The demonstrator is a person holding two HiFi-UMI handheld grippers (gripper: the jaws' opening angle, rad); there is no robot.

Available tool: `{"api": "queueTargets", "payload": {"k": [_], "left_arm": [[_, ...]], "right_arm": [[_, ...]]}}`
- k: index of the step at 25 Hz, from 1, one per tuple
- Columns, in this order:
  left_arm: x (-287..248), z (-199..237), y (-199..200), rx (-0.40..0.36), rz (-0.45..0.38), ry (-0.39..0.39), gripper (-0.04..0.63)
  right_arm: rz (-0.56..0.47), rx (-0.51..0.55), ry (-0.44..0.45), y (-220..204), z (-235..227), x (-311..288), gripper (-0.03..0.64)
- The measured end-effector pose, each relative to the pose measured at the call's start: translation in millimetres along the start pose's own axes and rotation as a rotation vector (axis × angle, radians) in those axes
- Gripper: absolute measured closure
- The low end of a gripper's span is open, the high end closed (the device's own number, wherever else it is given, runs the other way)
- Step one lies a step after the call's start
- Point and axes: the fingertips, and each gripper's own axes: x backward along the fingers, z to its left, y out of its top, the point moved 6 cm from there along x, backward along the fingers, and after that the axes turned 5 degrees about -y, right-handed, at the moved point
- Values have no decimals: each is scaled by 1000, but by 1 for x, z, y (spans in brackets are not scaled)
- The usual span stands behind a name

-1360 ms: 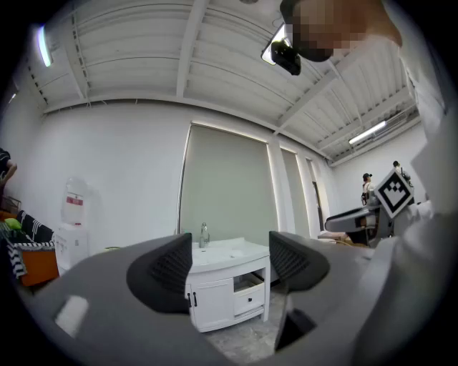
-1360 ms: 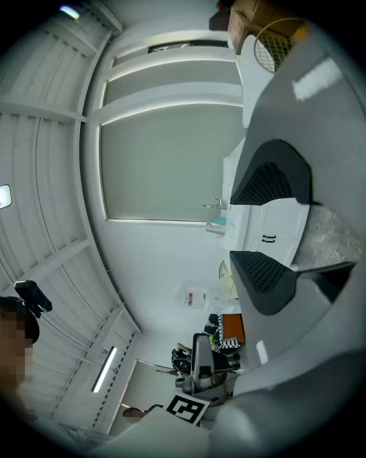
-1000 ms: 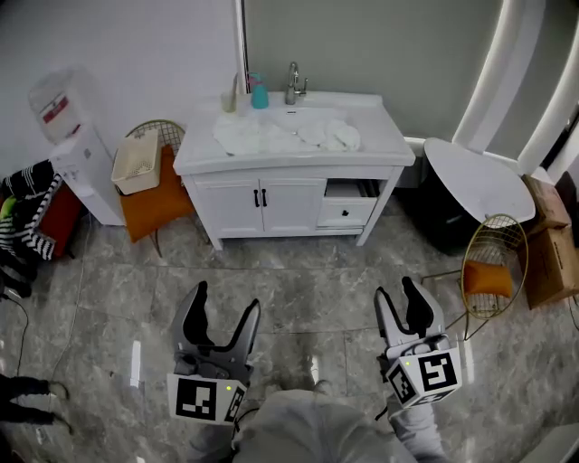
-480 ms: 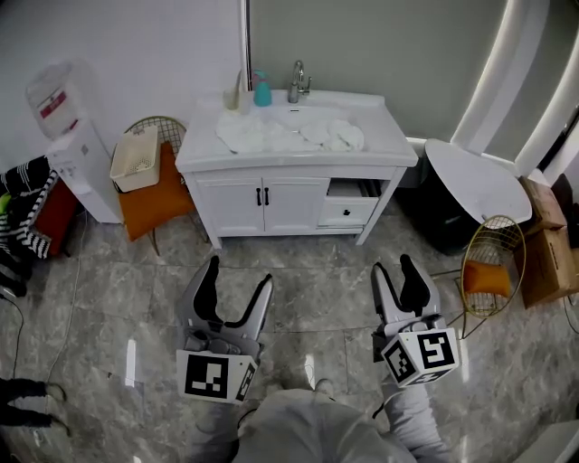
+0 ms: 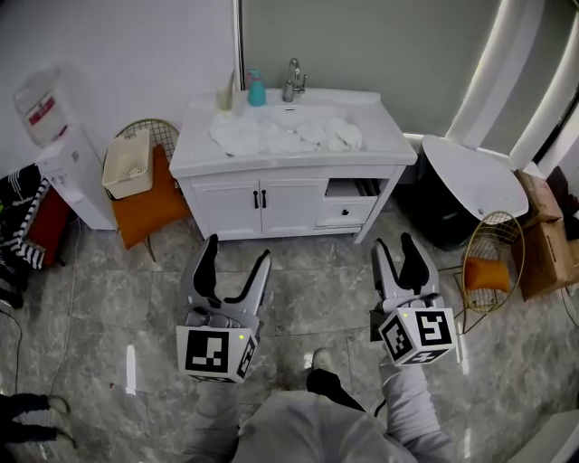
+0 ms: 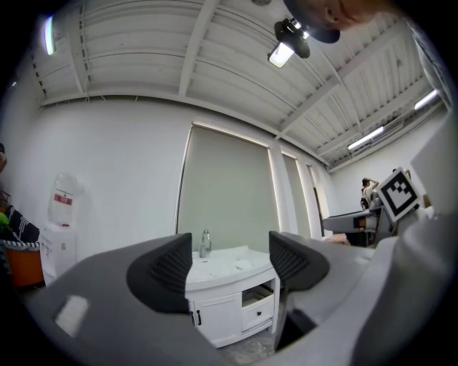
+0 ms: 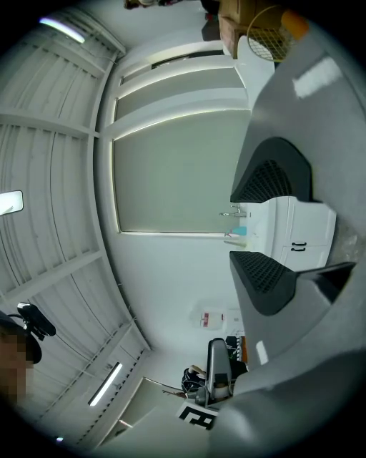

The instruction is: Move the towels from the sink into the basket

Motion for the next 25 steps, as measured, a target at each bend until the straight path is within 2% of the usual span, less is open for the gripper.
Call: {"api": "queueTargets", "payload": {"k": [6,11,15,25], "left_arm": [[-63,10,-18,17,2,28,229],[-135,9,-20,-29,19,51,229],[-186,7,-23,-37,17,68,229],[-290,51,-52,-23,45,65,229]], "right_arm": [[-11,-9,12,-10,-34,-57,425],[-21,-32,56,-15,-74,-122,425],[-20,-35,84,-14,-102,-167,424],[16,-23,121,-39,-122,-281,423]]}}
